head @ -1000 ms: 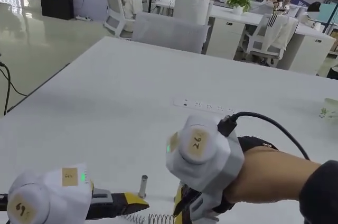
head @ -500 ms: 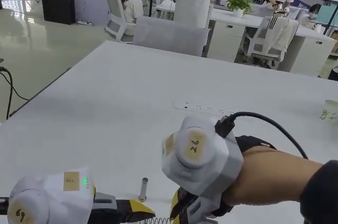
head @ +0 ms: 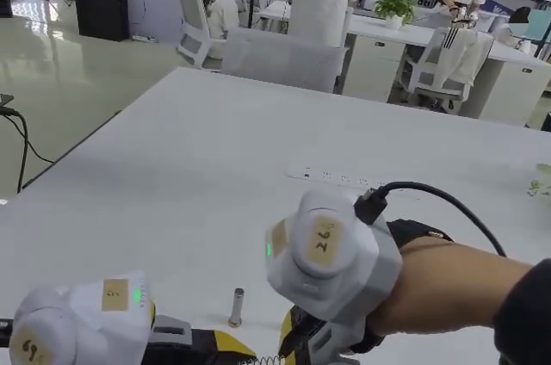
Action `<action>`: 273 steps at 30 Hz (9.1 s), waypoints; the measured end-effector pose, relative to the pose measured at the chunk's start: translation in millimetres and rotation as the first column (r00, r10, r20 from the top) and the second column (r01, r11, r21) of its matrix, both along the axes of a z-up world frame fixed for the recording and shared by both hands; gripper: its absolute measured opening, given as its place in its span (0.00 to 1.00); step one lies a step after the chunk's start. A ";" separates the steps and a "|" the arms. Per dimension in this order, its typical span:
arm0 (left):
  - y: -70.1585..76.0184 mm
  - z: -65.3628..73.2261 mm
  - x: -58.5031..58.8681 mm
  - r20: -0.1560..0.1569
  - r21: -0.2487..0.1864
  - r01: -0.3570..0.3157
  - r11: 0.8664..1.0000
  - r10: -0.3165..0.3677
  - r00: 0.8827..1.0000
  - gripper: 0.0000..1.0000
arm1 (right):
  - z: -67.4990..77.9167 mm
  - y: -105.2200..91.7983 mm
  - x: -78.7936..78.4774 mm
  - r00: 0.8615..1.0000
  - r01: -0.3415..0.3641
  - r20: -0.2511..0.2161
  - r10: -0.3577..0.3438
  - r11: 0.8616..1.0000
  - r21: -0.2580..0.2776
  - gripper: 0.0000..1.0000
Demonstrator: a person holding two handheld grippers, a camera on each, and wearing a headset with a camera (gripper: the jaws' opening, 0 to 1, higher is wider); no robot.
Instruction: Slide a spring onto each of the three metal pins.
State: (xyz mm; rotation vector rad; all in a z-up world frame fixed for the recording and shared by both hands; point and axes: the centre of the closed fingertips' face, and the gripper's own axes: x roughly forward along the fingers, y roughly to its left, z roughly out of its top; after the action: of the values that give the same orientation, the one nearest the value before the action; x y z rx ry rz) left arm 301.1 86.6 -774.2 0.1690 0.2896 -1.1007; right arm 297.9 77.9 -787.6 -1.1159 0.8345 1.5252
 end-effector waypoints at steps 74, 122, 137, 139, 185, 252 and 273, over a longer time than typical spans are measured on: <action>-6.1 1.6 -0.9 0.001 -0.020 0.019 1.000 -0.019 1.000 0.04 | 28.6 24.6 -13.2 0.999 0.020 -0.052 -0.015 0.994 0.104 0.08; 43.9 -6.2 11.1 -0.030 -0.031 -0.178 0.984 0.177 0.984 0.40 | 22.6 -24.3 84.5 0.980 0.178 0.089 -0.177 0.984 -0.007 0.08; 52.4 -6.9 10.0 -0.030 -0.036 -0.211 0.977 0.210 0.977 0.41 | 9.5 -14.3 96.3 0.983 0.166 0.089 -0.163 0.986 -0.029 0.08; 53.1 -7.8 9.9 -0.030 -0.033 -0.214 0.976 0.213 0.977 0.41 | 7.7 -15.0 96.5 0.983 0.163 0.089 -0.160 0.986 -0.037 0.08; 55.0 -13.9 12.7 -0.052 -0.018 -0.207 0.978 0.206 0.977 0.40 | -47.2 -20.3 103.2 0.977 0.211 0.053 -0.207 0.974 -0.089 0.08; 59.4 -18.2 8.3 -0.056 0.002 -0.215 0.977 0.214 0.975 0.38 | -57.3 47.9 41.6 0.975 0.208 -0.083 -0.205 0.978 0.022 0.14; 62.4 -18.9 7.5 -0.059 0.015 -0.231 0.973 0.232 0.971 0.36 | -80.5 50.7 43.7 0.973 0.228 -0.048 -0.228 0.974 -0.007 0.09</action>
State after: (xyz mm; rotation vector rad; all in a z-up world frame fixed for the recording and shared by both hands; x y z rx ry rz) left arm 308.6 149.0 -793.2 0.1065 0.3589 -0.8740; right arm 341.6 128.6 -868.0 -0.9519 0.9629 1.3641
